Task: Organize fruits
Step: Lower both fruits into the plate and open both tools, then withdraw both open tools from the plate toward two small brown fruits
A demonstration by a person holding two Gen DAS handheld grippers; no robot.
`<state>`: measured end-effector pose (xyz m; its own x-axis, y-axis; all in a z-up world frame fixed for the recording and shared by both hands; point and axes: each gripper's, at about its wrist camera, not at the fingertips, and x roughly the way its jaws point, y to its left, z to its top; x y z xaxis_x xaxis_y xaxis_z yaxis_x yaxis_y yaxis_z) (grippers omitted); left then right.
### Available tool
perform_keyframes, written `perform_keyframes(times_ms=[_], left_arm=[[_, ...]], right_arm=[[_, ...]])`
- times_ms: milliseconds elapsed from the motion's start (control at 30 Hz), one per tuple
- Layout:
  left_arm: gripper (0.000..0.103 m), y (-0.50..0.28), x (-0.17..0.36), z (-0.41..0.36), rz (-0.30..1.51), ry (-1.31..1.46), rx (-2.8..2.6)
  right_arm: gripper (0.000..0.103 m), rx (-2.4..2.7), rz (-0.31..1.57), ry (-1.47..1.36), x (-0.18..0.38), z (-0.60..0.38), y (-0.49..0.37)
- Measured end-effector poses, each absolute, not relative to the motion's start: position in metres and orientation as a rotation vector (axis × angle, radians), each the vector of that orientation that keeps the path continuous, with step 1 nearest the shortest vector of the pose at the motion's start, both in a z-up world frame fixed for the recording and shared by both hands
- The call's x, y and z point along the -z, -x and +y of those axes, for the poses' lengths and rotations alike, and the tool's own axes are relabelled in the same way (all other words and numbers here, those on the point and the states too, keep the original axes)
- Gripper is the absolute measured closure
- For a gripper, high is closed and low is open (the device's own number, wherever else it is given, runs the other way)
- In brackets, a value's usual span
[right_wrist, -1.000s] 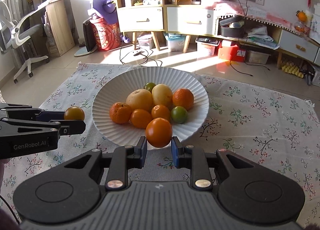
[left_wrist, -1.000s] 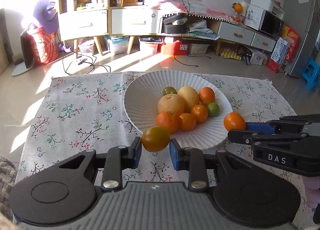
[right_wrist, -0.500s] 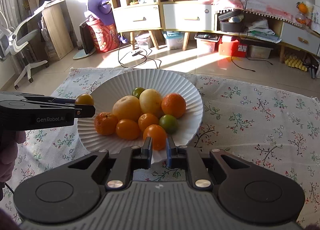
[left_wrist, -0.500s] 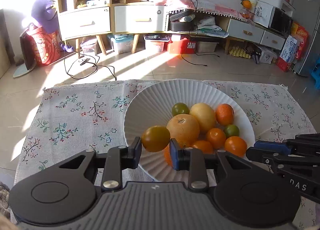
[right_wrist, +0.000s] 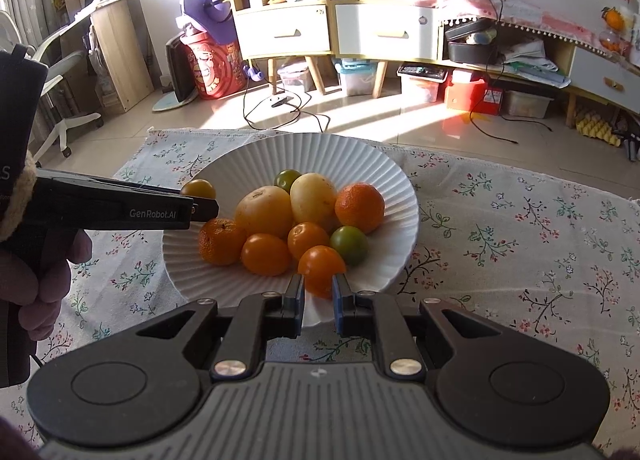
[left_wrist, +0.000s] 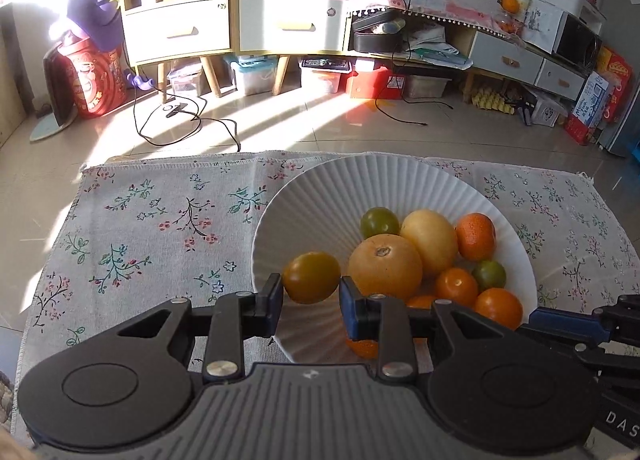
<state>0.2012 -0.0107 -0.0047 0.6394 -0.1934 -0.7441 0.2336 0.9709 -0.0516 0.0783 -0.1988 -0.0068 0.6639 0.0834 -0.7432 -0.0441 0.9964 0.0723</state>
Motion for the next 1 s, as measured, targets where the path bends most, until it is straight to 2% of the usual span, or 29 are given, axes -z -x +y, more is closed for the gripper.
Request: perform_keyframes(times_ms=[67,167,300,400,600,767,1000], left_arm=[[0.076,-0.198,0.004,-0.011,0.838,-0.054,0.245],[0.069,-0.195,0.0,-0.012,0.818,-0.074,0.248],[0.052,-0.188,-0.003,-0.009,0.799,-0.102,0.253],[0.044,-0.182,-0.006,-0.007,0.787,-0.113,0.26],[0.025,-0.164,-0.011,-0.002,0.766,-0.125,0.277],[0.018,-0.147,-0.012,0.003,0.764,-0.125,0.289],[0.012,-0.121,-0.01,0.006,0.775,-0.133,0.302]], right_arm=[[0.087,-0.076,0.845,-0.049,0.006,-0.199,-0.078],[0.082,-0.078,0.852,-0.051,0.006,-0.198,-0.078],[0.079,-0.07,0.855,-0.07,0.004,-0.201,-0.076],[0.075,-0.064,0.856,-0.081,0.003,-0.202,-0.075],[0.057,-0.067,0.858,-0.085,-0.002,-0.202,-0.067],[0.045,-0.079,0.856,-0.071,-0.007,-0.199,-0.054],[0.035,-0.105,0.851,-0.061,-0.014,-0.196,-0.035]])
